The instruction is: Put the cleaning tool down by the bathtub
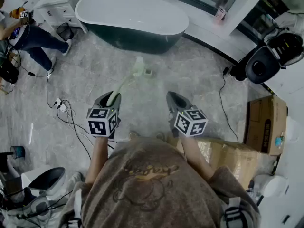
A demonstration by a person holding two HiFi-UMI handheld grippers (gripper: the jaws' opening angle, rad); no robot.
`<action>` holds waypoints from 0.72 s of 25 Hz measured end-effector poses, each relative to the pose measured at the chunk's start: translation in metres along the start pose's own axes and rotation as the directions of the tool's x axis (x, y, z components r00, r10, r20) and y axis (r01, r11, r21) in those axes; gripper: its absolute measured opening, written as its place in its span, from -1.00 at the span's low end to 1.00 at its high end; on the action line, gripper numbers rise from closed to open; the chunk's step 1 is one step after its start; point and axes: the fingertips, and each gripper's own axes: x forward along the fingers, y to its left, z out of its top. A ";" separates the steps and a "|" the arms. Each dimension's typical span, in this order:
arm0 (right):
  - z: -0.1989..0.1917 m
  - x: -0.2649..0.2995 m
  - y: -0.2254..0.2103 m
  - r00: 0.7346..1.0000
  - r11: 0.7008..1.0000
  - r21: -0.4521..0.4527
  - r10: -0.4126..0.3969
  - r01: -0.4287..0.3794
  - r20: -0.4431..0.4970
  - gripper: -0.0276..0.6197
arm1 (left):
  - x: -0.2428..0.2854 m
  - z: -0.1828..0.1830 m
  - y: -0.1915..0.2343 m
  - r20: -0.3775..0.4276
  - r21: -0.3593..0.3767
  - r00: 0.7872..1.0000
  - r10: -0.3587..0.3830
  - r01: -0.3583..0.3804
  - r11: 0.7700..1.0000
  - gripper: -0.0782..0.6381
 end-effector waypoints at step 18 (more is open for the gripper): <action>0.032 0.010 0.052 0.985 0.982 -0.147 -0.101 0.122 0.140 -0.91 | -0.016 0.023 0.021 0.108 0.020 0.991 -0.076 0.074 0.997 -0.46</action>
